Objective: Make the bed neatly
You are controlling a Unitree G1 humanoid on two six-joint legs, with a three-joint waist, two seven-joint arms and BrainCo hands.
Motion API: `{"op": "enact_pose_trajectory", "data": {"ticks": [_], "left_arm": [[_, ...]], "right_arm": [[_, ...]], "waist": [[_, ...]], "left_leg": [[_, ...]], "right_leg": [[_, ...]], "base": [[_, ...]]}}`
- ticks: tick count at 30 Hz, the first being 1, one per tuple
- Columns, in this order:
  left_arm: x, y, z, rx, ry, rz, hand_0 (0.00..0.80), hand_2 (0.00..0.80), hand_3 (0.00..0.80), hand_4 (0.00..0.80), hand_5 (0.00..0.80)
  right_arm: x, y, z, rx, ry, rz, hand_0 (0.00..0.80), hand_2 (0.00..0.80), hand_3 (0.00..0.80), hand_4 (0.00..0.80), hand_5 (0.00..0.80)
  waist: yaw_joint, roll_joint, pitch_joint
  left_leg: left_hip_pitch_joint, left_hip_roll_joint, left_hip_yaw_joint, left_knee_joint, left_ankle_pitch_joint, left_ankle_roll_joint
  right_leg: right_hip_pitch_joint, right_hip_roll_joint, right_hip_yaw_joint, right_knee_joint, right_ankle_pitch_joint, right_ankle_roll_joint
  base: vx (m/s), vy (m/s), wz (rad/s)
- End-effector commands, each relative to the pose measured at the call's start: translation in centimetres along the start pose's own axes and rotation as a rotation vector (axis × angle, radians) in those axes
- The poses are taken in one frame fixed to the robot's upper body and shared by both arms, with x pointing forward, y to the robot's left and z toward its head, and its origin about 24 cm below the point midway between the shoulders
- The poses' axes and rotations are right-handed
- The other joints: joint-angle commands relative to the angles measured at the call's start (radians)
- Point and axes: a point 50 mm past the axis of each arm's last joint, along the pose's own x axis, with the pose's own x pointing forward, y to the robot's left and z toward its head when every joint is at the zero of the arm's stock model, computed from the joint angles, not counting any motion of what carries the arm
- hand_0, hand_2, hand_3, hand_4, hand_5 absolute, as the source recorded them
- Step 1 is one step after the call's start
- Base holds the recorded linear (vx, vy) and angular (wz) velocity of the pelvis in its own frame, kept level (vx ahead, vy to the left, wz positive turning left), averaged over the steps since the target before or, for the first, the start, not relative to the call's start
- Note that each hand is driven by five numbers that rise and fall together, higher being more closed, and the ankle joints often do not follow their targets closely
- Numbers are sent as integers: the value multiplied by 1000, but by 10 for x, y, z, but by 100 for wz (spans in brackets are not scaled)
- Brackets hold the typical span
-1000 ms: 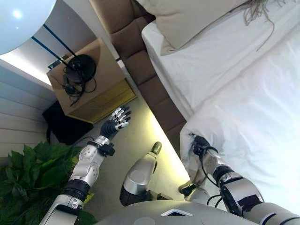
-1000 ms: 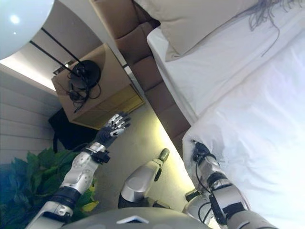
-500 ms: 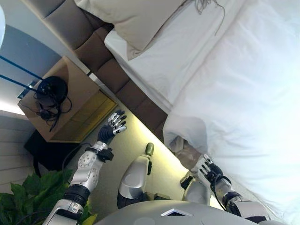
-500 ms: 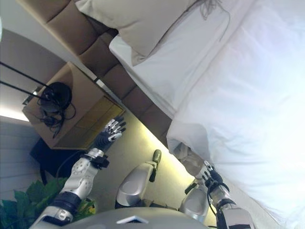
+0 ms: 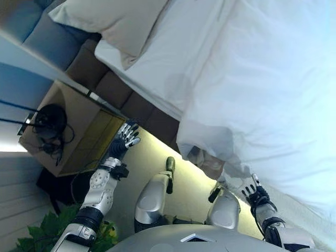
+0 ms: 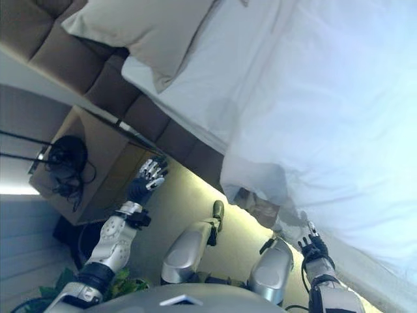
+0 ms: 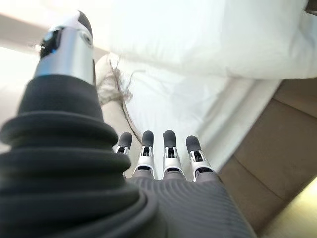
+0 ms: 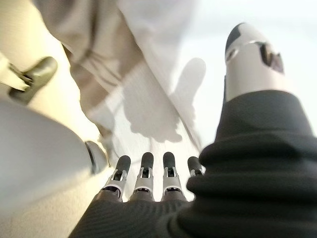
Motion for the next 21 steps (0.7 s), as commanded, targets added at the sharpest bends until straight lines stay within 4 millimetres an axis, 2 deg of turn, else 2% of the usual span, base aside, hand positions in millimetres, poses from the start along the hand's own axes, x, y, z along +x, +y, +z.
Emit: {"op": "enact_pose_trajectory", "data": {"ticks": [1, 6, 8, 11, 13, 14, 16, 19, 21], "left_arm": [[16, -2, 36, 145, -179, 22, 0, 0, 0, 0, 0], [30, 1, 56, 303, -247, 74, 0, 0, 0, 0, 0], [32, 0, 61, 346, -267, 86, 0, 0, 0, 0, 0], [33, -4, 67, 412, -307, 134, 0, 0, 0, 0, 0], [32, -6, 71, 483, -347, 188, 0, 0, 0, 0, 0], [31, -6, 73, 523, -362, 206, 0, 0, 0, 0, 0], [32, -8, 79, 618, -396, 209, 0, 0, 0, 0, 0], [41, -18, 85, 746, -449, 182, 0, 0, 0, 0, 0], [53, -29, 91, 869, -503, 182, 0, 0, 0, 0, 0]], "right_arm": [[-9, -28, 28, 56, -149, -23, 0, 0, 0, 0, 0], [-15, -26, 46, 171, -321, 64, 0, 0, 0, 0, 0], [-15, -18, 52, 197, -369, 101, 0, 0, 0, 0, 0], [-14, 10, 68, 188, -427, 189, 0, 0, 0, 0, 0], [-14, 37, 77, 160, -458, 271, 0, 0, 0, 0, 0], [-14, 48, 79, 150, -471, 299, 0, 0, 0, 0, 0], [-16, 67, 86, 157, -500, 350, 0, 0, 0, 0, 0], [-19, 86, 97, 196, -537, 418, 0, 0, 0, 0, 0], [-23, 113, 106, 227, -566, 493, 0, 0, 0, 0, 0]], "waist": [[-52, -11, 27], [-126, -43, 35], [-141, -52, 35], [-149, -62, 38], [-142, -68, 40], [-138, -71, 43], [-136, -75, 54], [-141, -76, 78], [-136, -82, 104]], "left_leg": [[-56, 46, 18, 34, 31, -53], [-45, 80, 42, 45, 27, -66], [-45, 82, 28, 47, 24, -68], [-48, 71, -24, 53, 10, -65], [-61, 55, -82, 58, 4, -56], [-70, 52, -98, 64, 0, -53], [-87, 61, -86, 78, -3, -53], [-115, 74, -57, 93, 7, -58], [-151, 69, -60, 110, 12, -56]], "right_leg": [[49, -13, 30, 34, 2, 28], [30, 21, 89, 23, -1, 32], [21, 38, 113, 12, 4, 31], [-7, 62, 162, 3, 11, 23], [-34, 75, 199, 2, 19, 18], [-48, 78, 211, 7, 20, 17], [-67, 78, 214, 20, 20, 14], [-80, 67, 192, 26, 24, 11], [-106, 54, 174, 35, 32, 15]], "base": [[-9, -79, -36], [-10, -95, -38], [2, -53, -41], [4, 10, -66], [-18, 35, -83], [-17, 9, -83], [-29, -39, -71], [-81, -78, -15], [-121, -76, 5]]}}
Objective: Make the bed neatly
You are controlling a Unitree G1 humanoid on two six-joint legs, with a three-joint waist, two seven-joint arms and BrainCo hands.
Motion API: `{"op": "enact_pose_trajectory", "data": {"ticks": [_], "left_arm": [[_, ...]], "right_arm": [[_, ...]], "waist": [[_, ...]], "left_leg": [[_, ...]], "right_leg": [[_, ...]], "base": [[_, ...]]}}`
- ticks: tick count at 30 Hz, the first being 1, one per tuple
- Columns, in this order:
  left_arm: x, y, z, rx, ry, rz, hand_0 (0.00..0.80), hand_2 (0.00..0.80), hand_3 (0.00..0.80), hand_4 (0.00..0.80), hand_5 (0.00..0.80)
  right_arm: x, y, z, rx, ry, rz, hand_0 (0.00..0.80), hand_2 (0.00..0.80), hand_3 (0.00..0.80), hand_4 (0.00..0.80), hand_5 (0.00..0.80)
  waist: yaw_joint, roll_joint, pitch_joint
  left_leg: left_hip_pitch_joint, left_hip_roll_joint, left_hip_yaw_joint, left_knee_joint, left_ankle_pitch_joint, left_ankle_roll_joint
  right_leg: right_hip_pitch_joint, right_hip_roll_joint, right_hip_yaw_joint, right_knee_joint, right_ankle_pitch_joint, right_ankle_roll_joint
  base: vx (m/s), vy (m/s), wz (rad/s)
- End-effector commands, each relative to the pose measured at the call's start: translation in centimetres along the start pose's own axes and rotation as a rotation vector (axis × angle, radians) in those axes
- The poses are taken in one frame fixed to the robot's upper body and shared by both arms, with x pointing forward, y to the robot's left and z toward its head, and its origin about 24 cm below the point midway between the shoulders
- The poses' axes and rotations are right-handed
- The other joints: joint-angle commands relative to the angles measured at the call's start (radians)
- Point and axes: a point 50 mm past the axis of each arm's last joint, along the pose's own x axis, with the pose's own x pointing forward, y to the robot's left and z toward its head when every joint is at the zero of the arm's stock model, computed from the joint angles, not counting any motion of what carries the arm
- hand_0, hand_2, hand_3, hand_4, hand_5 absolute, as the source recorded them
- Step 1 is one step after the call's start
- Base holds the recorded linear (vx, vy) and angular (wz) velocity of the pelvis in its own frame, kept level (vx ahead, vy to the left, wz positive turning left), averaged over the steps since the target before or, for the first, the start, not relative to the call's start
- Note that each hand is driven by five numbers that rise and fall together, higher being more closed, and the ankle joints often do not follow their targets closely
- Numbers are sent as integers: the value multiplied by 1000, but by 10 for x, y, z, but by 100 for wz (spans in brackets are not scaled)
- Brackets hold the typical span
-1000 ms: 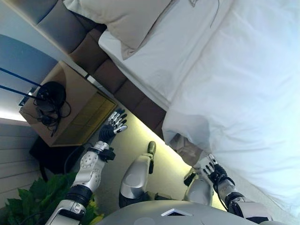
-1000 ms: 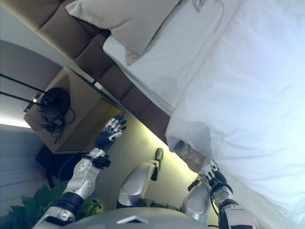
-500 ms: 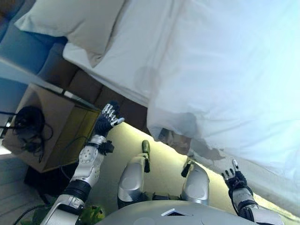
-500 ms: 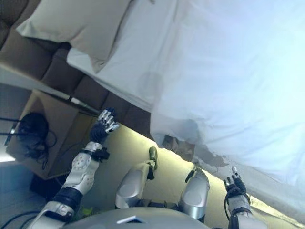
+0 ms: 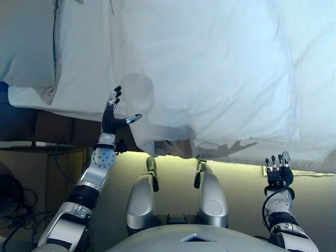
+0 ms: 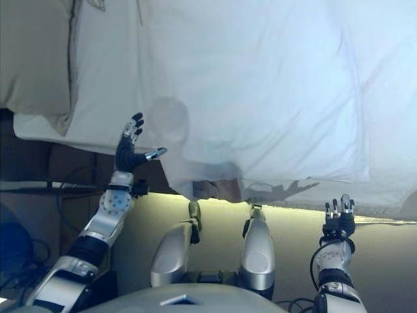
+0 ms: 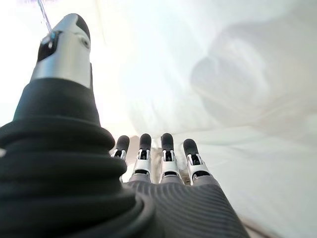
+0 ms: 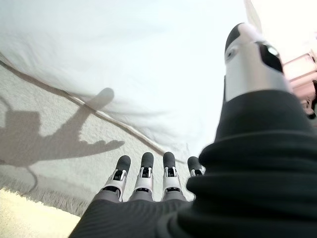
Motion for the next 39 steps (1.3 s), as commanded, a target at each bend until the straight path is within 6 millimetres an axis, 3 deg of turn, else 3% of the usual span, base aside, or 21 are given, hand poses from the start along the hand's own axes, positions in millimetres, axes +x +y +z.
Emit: {"op": "enact_pose_trajectory", "data": {"ticks": [1, 6, 12, 17, 24, 31, 39], "left_arm": [[20, -1, 21, 223, -173, 45, 0, 0, 0, 0, 0], [46, -15, 33, 517, -292, 81, 0, 0, 0, 0, 0], [71, -31, 53, 712, -402, 97, 0, 0, 0, 0, 0], [80, -27, 47, 863, -396, 89, 0, 0, 0, 0, 0], [75, -32, 27, 934, -308, 49, 0, 0, 0, 0, 0], [78, -27, 17, 1006, -269, 65, 0, 0, 0, 0, 0], [85, -18, 14, 991, -183, 90, 0, 0, 0, 0, 0]], "right_arm": [[13, 43, 27, 47, -152, 144, 0, 0, 0, 0, 0], [27, 104, 32, 62, -176, 255, 0, 0, 0, 0, 0], [26, 145, 26, 96, -175, 371, 0, 0, 0, 0, 0], [17, 149, 19, 139, -171, 412, 0, 0, 0, 0, 0], [11, 146, 28, 112, -202, 429, 0, 0, 0, 0, 0], [11, 150, 40, 121, -250, 434, 0, 0, 0, 0, 0], [3, 175, 61, 56, -328, 547, 0, 0, 0, 0, 0]], "waist": [[-15, -6, 32], [-20, -20, 80], [-31, -50, 100], [-42, -94, 100], [-74, -114, 100], [-99, -110, 100], [-113, -103, 100]], "left_leg": [[-136, 8, -39, 42, 97, 3], [-204, 6, -27, 85, 97, 12], [-282, 2, -18, 106, 107, 20], [-324, 17, -10, 120, 107, 17], [-354, 22, -6, 152, 98, 20], [-404, 24, 22, 144, 116, 25], [-468, 18, 21, 146, 126, 29]], "right_leg": [[6, -75, -78, 168, -122, 53], [-63, -89, -82, 204, -111, 58], [-141, -94, -81, 226, -95, 66], [-184, -82, -87, 229, -83, 71], [-229, -77, -66, 254, -82, 70], [-299, -92, -46, 273, -79, 73], [-385, -88, -24, 293, -80, 69]], "base": [[-103, -44, 1], [-85, -5, 1], [-47, -32, 0], [-19, -69, -6], [2, 9, -9], [-13, 18, -4], [-19, 48, -16]]}}
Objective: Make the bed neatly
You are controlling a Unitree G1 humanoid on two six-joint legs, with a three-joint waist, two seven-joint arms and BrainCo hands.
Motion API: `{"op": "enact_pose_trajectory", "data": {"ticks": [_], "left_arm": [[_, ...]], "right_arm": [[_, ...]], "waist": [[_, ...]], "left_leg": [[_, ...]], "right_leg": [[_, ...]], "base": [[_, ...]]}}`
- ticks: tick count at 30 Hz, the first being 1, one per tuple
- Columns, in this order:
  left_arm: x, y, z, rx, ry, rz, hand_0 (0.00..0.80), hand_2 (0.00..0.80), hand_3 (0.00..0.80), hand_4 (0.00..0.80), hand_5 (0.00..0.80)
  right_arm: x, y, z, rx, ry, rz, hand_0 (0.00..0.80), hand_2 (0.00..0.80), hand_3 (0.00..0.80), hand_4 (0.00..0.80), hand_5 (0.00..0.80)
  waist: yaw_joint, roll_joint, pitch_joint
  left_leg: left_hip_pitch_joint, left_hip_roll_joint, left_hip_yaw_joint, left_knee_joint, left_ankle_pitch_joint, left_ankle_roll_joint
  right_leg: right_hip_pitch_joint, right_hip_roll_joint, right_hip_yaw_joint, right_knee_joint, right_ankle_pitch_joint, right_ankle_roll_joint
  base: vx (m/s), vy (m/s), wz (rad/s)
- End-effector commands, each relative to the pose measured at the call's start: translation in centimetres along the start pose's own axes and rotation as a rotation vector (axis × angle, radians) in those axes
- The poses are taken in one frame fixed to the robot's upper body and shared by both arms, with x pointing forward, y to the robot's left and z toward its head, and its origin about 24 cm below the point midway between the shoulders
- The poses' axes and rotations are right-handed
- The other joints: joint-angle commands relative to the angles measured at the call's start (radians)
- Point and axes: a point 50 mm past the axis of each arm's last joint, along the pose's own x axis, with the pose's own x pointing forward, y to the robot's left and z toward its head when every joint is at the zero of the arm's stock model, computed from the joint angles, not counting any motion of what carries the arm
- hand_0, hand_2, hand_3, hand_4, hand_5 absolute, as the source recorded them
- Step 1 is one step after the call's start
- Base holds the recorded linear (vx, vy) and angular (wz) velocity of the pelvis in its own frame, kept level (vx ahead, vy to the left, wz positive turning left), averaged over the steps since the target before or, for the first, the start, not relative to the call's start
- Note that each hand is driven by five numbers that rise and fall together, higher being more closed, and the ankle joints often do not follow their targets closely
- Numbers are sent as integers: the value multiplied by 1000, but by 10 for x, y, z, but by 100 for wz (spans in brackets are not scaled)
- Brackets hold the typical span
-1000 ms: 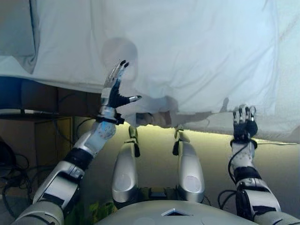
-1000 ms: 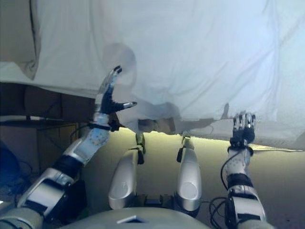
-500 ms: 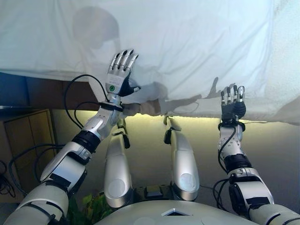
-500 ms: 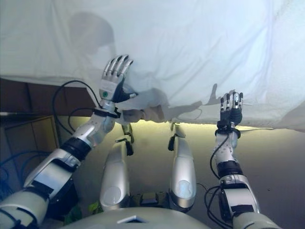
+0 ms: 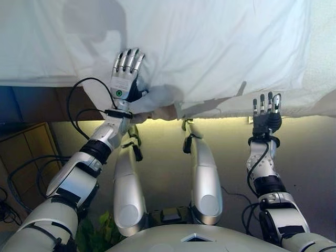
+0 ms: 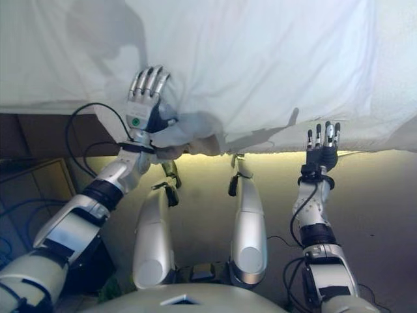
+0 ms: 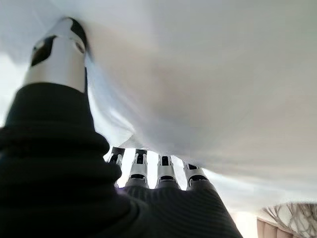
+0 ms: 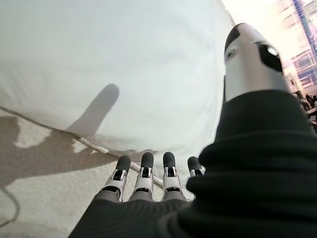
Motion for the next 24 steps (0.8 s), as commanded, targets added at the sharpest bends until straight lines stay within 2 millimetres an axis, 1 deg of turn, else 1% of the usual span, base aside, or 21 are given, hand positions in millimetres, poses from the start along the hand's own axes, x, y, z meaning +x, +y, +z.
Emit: {"op": "enact_pose_trajectory", "data": {"ticks": [1, 5, 6, 7, 9, 10, 11, 12, 14, 15, 18, 24], "left_arm": [[5, -1, 1, -19, 36, -18, 0, 0, 0, 0, 0], [5, -1, 1, -30, 60, -38, 0, 0, 0, 0, 0], [3, -3, 7, -39, 60, -47, 0, 0, 0, 0, 0], [1, -7, 18, -54, 52, -57, 0, 0, 0, 0, 0], [3, -9, 32, -69, 37, -68, 0, 0, 0, 0, 0], [5, -9, 43, -80, 25, -70, 216, 216, 216, 216, 216], [6, -11, 56, -96, 9, -80, 684, 684, 684, 684, 684], [8, -11, 63, -103, -1, -80, 800, 800, 800, 800, 800], [11, -10, 71, -111, -13, -77, 800, 800, 800, 800, 800], [14, -9, 77, -116, -21, -78, 800, 800, 800, 800, 800], [17, -8, 84, -131, -32, -79, 800, 800, 800, 800, 800], [16, -10, 92, -167, -40, -94, 800, 800, 800, 800, 800]], "right_arm": [[7, 23, 51, -94, -190, 146, 0, 0, 0, 0, 0], [0, 44, 44, -111, -177, 201, 0, 0, 0, 0, 0], [1, 49, 42, -119, -175, 198, 0, 0, 0, 0, 0], [3, 61, 37, -134, -175, 181, 0, 0, 0, 0, 0], [7, 75, 33, -138, -182, 150, 0, 0, 0, 0, 0], [10, 84, 30, -137, -193, 130, 0, 0, 0, 0, 0], [12, 91, 27, -129, -205, 103, 0, 0, 0, 0, 0], [14, 97, 26, -120, -217, 92, 0, 0, 0, 0, 0], [16, 105, 26, -115, -241, 77, 0, 0, 0, 0, 0], [18, 114, 26, -109, -257, 66, 0, 0, 0, 0, 0], [21, 126, 27, -107, -282, 51, 0, 0, 0, 0, 0], [20, 140, 25, -116, -304, 36, 0, 0, 0, 0, 0]], "waist": [[-4, 16, 0], [-10, 7, 0], [-9, 10, 0], [-4, 21, 0], [5, 38, 0], [12, 51, 0], [22, 68, 0], [27, 78, 0], [36, 91, 0], [44, 102, 0], [55, 118, 0], [69, 134, 0]], "left_leg": [[-91, -8, -38, -60, 162, 13], [-126, -6, -43, -56, 167, 19], [-128, -8, -44, -59, 167, 21], [-129, -12, -47, -60, 169, 23], [-130, -22, -50, -66, 174, 26], [-131, -28, -53, -72, 179, 27], [-109, -35, -62, -71, 154, 22], [-111, -39, -64, -73, 156, 24], [-116, -47, -68, -76, 158, 26], [-121, -52, -74, -75, 159, 25], [-128, -59, -80, -76, 159, 27], [-116, -70, -90, -66, 153, 29]], "right_leg": [[17, -54, -7, 114, -86, 102], [-24, -46, 1, 121, -83, 99], [-27, -45, 3, 121, -83, 98], [-33, -48, 4, 126, -85, 99], [-39, -55, 2, 127, -82, 101], [-43, -60, 1, 127, -80, 104], [-25, -65, 4, 134, -104, 116], [-29, -69, 2, 135, -102, 117], [-32, -75, -2, 131, -98, 117], [-37, -80, -3, 133, -97, 119], [-44, -86, -4, 136, -98, 120], [-35, -94, -6, 157, -105, 117]], "base": [[-9, -11, -6], [0, 0, 0], [47, 2, 3], [56, 21, 3], [49, 38, 2], [117, 39, 1], [107, 31, 3], [102, 15, 8], [12, 1, 10], [9, -4, 9], [10, -2, 6], [21, 7, 4]]}}
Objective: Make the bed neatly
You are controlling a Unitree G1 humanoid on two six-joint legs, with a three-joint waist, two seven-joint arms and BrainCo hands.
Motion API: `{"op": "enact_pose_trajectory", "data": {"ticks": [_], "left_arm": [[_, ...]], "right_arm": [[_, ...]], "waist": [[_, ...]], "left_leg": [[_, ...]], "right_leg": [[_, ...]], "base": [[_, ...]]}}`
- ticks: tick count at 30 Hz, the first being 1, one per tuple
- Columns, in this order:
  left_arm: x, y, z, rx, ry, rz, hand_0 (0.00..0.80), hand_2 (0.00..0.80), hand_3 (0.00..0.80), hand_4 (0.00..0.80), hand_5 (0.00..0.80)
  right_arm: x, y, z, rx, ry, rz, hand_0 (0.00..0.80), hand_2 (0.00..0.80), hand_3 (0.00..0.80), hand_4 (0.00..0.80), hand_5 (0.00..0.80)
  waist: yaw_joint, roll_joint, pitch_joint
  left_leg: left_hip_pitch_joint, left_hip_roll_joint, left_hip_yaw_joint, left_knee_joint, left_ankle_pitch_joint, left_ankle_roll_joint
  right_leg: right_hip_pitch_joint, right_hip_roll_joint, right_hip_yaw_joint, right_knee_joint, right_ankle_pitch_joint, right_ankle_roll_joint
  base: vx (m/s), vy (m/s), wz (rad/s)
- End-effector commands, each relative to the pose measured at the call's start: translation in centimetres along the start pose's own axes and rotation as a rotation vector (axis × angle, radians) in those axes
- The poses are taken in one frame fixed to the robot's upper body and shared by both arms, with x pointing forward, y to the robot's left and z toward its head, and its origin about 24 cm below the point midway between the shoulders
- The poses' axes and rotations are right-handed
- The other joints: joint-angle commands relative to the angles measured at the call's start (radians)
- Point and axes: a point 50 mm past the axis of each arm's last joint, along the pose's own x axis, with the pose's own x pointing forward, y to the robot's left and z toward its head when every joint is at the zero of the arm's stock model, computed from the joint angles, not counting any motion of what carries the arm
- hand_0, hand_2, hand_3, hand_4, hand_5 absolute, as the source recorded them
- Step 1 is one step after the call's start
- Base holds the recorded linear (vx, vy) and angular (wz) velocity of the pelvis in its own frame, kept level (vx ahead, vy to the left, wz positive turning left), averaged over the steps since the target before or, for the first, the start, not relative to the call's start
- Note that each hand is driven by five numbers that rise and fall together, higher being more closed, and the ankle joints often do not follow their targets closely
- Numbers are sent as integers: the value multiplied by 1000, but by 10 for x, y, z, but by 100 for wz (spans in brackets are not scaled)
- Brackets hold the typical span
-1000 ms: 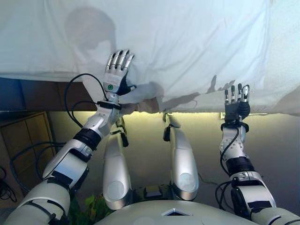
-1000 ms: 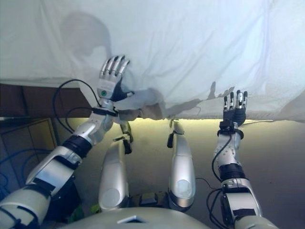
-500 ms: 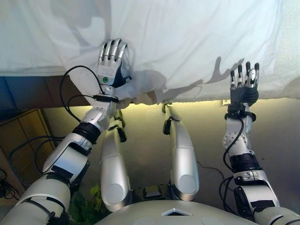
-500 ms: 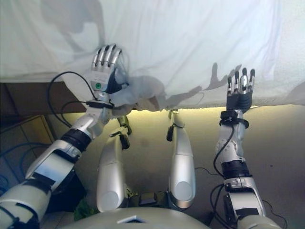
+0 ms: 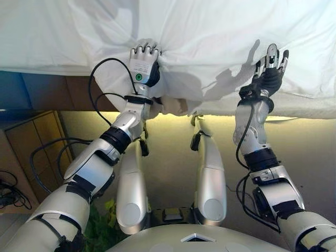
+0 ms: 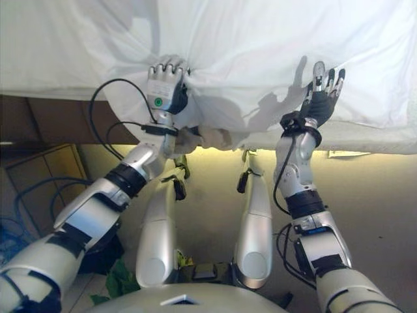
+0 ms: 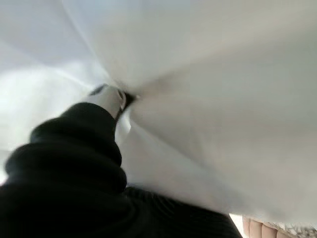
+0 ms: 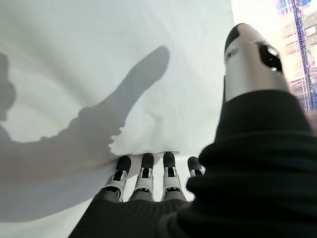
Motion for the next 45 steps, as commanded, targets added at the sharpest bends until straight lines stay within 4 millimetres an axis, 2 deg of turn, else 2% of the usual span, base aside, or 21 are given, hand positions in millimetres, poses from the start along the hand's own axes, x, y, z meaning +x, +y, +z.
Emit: {"op": "enact_pose_trajectory", "data": {"ticks": [1, 3, 4, 5, 8, 9, 12, 20, 29, 33, 39, 43, 45], "left_arm": [[-25, -25, 22, -91, -16, -151, 800, 800, 800, 800, 800], [-25, -25, 21, -124, 3, -154, 800, 800, 800, 800, 800], [-23, -24, 20, -135, 8, -149, 800, 800, 800, 800, 800], [-27, -27, 19, -146, 17, -162, 800, 800, 800, 800, 800], [-32, -31, 13, -160, 40, -190, 800, 800, 800, 800, 800], [-33, -32, 11, -156, 46, -199, 800, 800, 800, 800, 800], [-42, -39, 0, -173, 100, -242, 800, 800, 800, 800, 800], [-71, -54, -30, -234, 237, -317, 800, 800, 800, 800, 800], [-112, -65, -59, -227, 317, -397, 800, 800, 800, 800, 800], [-145, -71, -81, -213, 404, -476, 800, 800, 800, 800, 800], [-208, -71, -112, -190, 552, -584, 800, 800, 800, 800, 800], [-241, -67, -125, -198, 624, -622, 800, 800, 800, 800, 800], [-251, -64, -129, -207, 649, -633, 800, 800, 800, 800, 800]], "right_arm": [[-1, 18, 22, -9, -129, 91, 0, 0, 0, 0, 0], [-3, 21, 21, -9, -129, 87, 0, 0, 0, 0, 0], [-4, 23, 21, -4, -134, 87, 0, 0, 0, 0, 0], [-5, 20, 18, -6, -128, 78, 0, 0, 0, 0, 0], [-8, 18, 14, -2, -126, 61, 0, 0, 0, 0, 0], [-9, 18, 13, 3, -129, 57, 0, 0, 0, 0, 0], [-10, 16, 9, 0, -119, 33, 0, 0, 0, 0, 0], [-11, -7, -2, -48, -104, -50, 0, 0, 0, 0, 0], [-14, -38, -2, -38, -132, -105, 0, 0, 0, 0, 0], [-14, -64, -2, -85, -105, -128, 0, 0, 0, 0, 0], [-24, -110, -8, -142, -26, -160, 0, 0, 0, 0, 0], [-33, -134, -9, -166, 5, -171, 0, 0, 0, 0, 0], [-37, -145, -10, -178, 21, -179, 0, 0, 0, 0, 0]], "waist": [[-1, 80, 2], [5, 82, 2], [8, 82, 2], [12, 82, 2], [23, 80, 2], [26, 78, 2], [35, 77, 2], [67, 85, 2], [105, 74, -81], [117, 72, -142], [129, 81, -233], [136, 86, -292], [138, 88, -314]], "left_leg": [[-46, -16, -59, -69, 147, 16], [-33, -19, -66, -67, 143, 18], [-49, -22, -64, -71, 169, 26], [-20, -22, -73, -63, 138, 19], [15, -28, -83, -68, 136, 18], [11, -31, -82, -76, 161, 24], [64, -36, -89, -90, 160, 20], [213, -29, -112, -129, 147, 12], [322, -26, -137, -189, 135, 5], [392, -22, -141, -223, 124, 4], [507, -7, -124, -294, 123, -2], [563, -10, -121, -346, 130, -1], [582, -9, -119, -355, 129, -1]], "right_leg": [[40, -43, -12, 127, -102, 96], [55, -49, -17, 132, -106, 95], [43, -55, -28, 126, -80, 83], [71, -55, -22, 138, -108, 94], [116, -61, -36, 134, -108, 93], [117, -67, -50, 123, -84, 82], [184, -73, -66, 107, -84, 81], [365, -85, -112, 58, -94, 79], [506, -69, -161, -25, -98, 76], [581, -63, -172, -65, -104, 71], [701, -45, -185, -131, -118, 71], [753, -37, -186, -168, -121, 75], [765, -36, -187, -171, -124, 77]], "base": [[26, 6, 4], [-31, 2, 0], [0, 0, 0], [14, -30, 5], [23, -39, 7], [-50, -17, 5], [8, -5, 5], [45, 4, 8], [29, -11, 9], [96, 43, 5], [129, 68, 1], [107, 55, 1], [112, 35, -3]]}}
